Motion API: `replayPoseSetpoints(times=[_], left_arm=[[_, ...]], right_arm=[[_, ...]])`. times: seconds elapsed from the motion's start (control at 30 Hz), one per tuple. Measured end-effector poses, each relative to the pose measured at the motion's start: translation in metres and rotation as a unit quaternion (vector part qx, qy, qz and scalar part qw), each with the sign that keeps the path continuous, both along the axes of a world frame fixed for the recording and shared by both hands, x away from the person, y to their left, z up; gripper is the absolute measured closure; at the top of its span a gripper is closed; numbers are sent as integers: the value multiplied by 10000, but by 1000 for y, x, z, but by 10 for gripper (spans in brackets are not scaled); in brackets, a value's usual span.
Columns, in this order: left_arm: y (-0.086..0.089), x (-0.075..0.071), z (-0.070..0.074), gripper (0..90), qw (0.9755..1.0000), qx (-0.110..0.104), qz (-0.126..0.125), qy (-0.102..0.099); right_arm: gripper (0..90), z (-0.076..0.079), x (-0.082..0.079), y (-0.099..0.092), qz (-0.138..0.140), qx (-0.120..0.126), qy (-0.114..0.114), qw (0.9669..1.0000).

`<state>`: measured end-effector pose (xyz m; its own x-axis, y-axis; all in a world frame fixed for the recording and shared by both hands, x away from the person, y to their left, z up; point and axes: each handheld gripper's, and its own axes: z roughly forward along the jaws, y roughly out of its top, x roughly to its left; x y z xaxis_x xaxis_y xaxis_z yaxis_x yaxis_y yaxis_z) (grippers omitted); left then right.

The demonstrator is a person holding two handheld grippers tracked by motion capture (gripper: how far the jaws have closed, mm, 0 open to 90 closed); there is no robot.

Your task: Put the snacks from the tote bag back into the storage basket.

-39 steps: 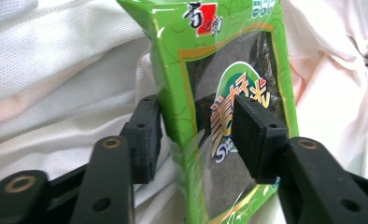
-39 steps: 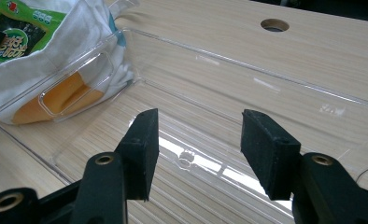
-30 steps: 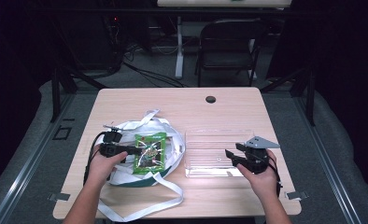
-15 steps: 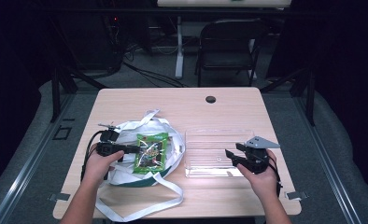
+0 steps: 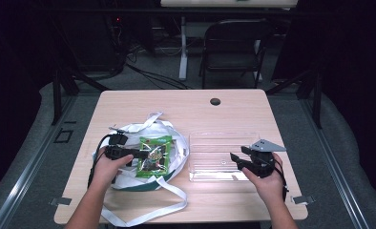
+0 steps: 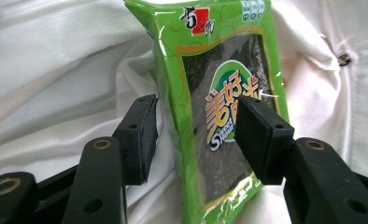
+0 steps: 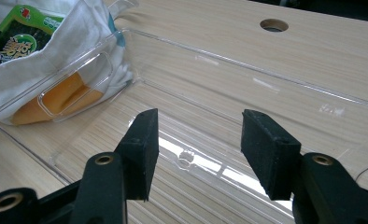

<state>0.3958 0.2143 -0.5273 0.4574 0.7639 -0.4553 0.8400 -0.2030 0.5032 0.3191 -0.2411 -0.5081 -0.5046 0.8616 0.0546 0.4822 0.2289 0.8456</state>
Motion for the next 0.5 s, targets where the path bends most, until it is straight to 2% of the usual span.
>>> replayPoseSetpoints(times=[0.17,0.5], left_arm=[[-6,3,-5,460,9999,21,-108,19],[-10,7,-15,441,9996,-161,-177,152]], right_arm=[[467,0,0,0,1,9,-7,10000],[466,0,0,0,0,8,-10,10000]])
